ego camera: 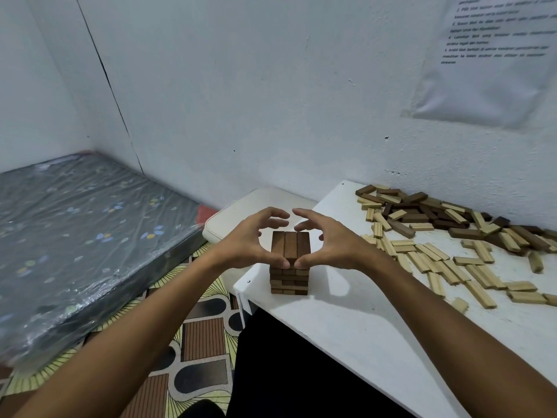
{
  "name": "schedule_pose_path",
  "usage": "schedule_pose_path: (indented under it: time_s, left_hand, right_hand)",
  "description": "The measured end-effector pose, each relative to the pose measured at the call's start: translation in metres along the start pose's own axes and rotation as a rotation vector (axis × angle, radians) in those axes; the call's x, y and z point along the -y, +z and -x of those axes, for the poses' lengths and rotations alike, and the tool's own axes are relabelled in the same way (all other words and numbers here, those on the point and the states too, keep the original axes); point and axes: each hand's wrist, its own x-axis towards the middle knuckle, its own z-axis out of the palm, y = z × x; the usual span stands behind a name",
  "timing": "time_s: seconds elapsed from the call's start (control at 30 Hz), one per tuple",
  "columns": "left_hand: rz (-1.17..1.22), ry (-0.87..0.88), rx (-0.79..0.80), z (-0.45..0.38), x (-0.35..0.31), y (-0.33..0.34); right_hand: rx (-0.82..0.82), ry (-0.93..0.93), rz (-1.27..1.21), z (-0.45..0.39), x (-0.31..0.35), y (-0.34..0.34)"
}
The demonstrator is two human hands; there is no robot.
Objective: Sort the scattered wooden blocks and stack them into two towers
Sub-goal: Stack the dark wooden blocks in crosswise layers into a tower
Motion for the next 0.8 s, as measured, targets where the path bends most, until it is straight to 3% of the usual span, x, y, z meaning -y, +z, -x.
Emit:
schedule_pose_path:
  time_s: [0.2,0.8]
  left_hand:
    - [-0.011,-0.011,-0.038,0.006,0.008,-0.013]
    - [-0.052,-0.042,0.006,0.008,0.01,-0.01]
  right_hand:
    - [-0.06,0.024,-0.097,0.011,-0.002,-0.013]
    - [-0.044,0.006,-0.046,0.01,-0.012,-0.007]
